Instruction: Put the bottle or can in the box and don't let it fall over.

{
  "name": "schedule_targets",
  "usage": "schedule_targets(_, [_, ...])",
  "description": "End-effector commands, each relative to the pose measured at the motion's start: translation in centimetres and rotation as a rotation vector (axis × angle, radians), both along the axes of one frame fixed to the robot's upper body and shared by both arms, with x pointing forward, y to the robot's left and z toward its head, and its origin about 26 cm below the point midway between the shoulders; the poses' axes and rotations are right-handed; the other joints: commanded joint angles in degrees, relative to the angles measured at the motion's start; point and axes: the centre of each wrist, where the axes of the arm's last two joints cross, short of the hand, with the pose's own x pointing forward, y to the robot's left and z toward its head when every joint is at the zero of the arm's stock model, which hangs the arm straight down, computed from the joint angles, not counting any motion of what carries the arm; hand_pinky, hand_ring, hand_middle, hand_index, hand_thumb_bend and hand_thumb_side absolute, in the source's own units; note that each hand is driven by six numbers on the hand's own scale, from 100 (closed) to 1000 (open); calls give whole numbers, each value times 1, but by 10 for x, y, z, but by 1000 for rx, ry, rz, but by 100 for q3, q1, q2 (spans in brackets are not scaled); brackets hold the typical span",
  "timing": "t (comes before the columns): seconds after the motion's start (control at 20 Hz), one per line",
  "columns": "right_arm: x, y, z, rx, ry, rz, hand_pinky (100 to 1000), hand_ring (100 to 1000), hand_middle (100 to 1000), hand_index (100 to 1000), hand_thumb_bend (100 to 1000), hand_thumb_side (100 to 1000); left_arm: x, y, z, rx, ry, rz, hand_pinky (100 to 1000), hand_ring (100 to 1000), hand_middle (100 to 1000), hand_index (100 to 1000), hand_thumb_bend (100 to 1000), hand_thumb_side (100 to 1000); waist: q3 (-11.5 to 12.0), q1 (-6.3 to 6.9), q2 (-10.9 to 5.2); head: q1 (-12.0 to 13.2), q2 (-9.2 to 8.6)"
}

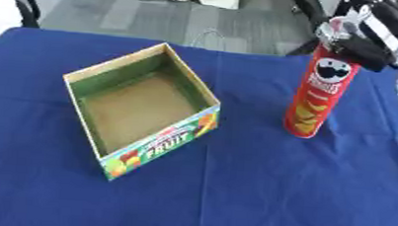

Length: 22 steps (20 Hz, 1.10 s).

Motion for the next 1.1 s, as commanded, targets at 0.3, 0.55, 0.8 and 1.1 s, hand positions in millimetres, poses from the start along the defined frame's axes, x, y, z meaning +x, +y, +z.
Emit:
schedule_targets(0.3, [6, -16, 15, 10, -26, -34, 982, 956, 944, 999, 158, 1000, -2, 0, 7, 18, -22, -5, 462, 588, 649, 744, 191, 868, 49, 8, -63, -10, 14])
schedule_targets(0.55, [11, -20, 16, 12, -24, -47, 981, 955, 944, 998, 155, 1000, -2, -1, 7, 20, -21, -9, 462, 587, 649, 744, 192, 869, 66, 1, -55, -11, 13])
schedule_targets(0.8, [11, -22, 16, 4, -17, -48, 980, 956, 942, 997, 152, 1000, -2, -1, 7, 21, -21, -8, 463, 587, 649, 744, 191, 868, 60, -8, -52, 53, 67])
schedule_targets(1.1, [12, -23, 17, 3, -13, -48, 979, 955, 942, 997, 152, 1000, -1, -1, 8, 23, -23, -11, 464, 587, 650, 744, 191, 868, 59, -10, -53, 53, 75])
